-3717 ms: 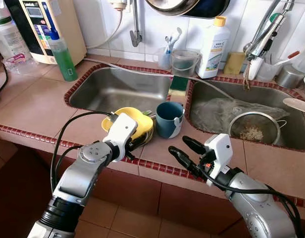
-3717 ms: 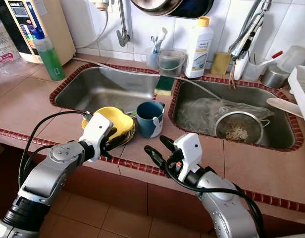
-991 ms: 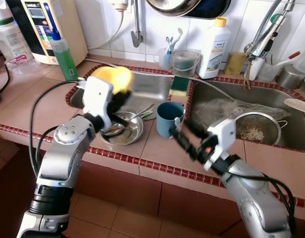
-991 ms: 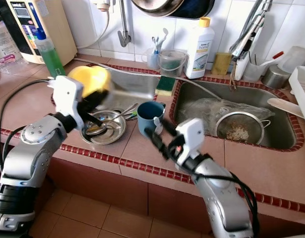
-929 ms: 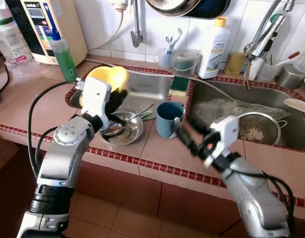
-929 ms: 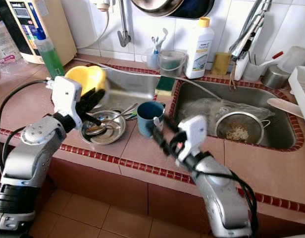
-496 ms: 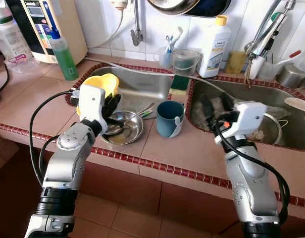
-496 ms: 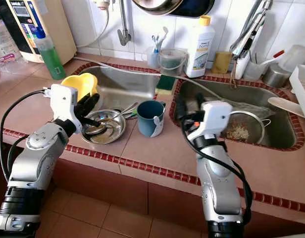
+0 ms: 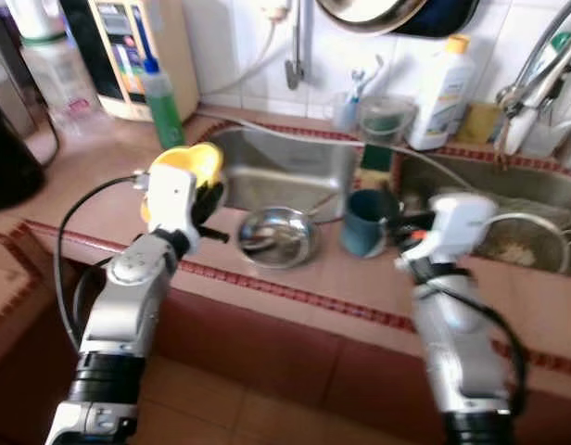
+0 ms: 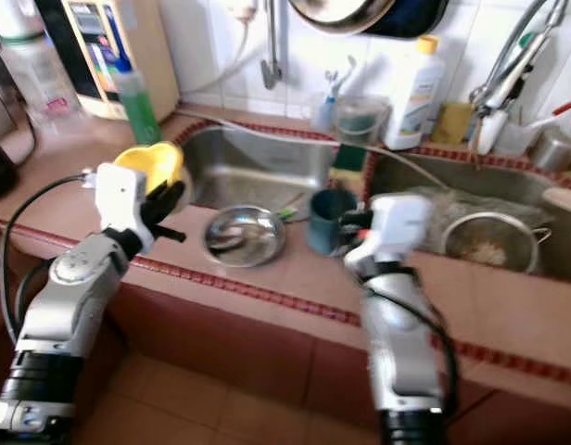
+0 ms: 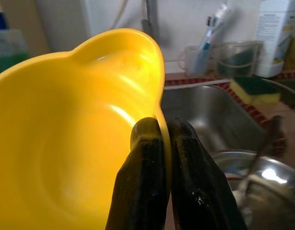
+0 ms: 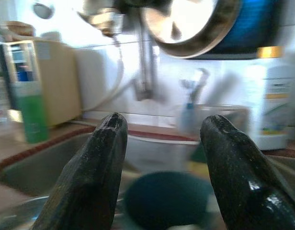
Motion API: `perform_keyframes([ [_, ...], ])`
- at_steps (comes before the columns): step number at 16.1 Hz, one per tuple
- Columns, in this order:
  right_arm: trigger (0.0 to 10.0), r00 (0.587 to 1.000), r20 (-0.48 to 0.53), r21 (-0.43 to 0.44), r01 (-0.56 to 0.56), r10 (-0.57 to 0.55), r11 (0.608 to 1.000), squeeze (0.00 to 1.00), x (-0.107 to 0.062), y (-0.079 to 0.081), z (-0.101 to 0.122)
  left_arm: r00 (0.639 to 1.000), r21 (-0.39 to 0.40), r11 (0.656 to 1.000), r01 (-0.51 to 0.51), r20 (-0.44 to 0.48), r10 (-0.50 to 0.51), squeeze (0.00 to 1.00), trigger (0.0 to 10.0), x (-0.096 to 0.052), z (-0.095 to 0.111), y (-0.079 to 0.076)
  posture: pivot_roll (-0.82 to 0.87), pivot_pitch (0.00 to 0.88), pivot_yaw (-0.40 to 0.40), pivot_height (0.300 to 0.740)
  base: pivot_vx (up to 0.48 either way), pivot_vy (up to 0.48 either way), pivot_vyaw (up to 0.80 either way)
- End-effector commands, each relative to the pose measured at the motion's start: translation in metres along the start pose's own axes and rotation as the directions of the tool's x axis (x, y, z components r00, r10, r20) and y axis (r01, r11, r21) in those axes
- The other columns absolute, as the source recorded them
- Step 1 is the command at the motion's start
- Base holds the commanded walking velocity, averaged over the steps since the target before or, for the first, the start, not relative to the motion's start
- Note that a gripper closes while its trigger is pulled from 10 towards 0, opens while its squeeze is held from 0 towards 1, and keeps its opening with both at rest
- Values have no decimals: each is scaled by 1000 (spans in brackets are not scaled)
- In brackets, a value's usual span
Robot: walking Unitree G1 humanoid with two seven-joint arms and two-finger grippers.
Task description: Kitchen organization
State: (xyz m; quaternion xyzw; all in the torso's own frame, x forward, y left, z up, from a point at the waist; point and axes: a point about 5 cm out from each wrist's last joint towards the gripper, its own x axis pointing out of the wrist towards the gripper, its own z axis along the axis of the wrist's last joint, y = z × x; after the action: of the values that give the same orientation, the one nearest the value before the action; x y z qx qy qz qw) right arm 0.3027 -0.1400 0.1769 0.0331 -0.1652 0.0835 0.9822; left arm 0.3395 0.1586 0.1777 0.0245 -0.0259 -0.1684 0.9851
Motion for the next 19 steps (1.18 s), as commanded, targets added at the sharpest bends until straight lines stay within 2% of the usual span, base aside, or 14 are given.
perform_keyframes([
  [1,10000,1000,6,-16,25,-25,1000,0,0,-8,1,1000,12,1000,10,16,-10,0,10000,3,4,-4,-78,10,31,740,0,382,0],
  [5,10000,1000,7,-17,8,-8,1000,0,2,-6,0,1000,16,1000,7,16,-7,0,10000,3,3,-4,-74,3,28,740,0,348,0],
  [12,10000,1000,0,-21,-24,24,999,0,2,0,-4,998,71,996,44,42,-47,0,10000,3,5,-9,-74,0,30,740,0,0,0],
  [17,10000,1000,-11,-21,-29,29,999,0,0,0,-7,994,62,993,100,27,-102,0,10000,3,3,-15,-80,0,31,740,0,0,0],
  [19,10000,999,-16,-21,-34,34,999,0,-1,0,-8,993,58,992,115,25,-116,0,10000,3,3,-16,-81,0,32,740,268,0,0],
])
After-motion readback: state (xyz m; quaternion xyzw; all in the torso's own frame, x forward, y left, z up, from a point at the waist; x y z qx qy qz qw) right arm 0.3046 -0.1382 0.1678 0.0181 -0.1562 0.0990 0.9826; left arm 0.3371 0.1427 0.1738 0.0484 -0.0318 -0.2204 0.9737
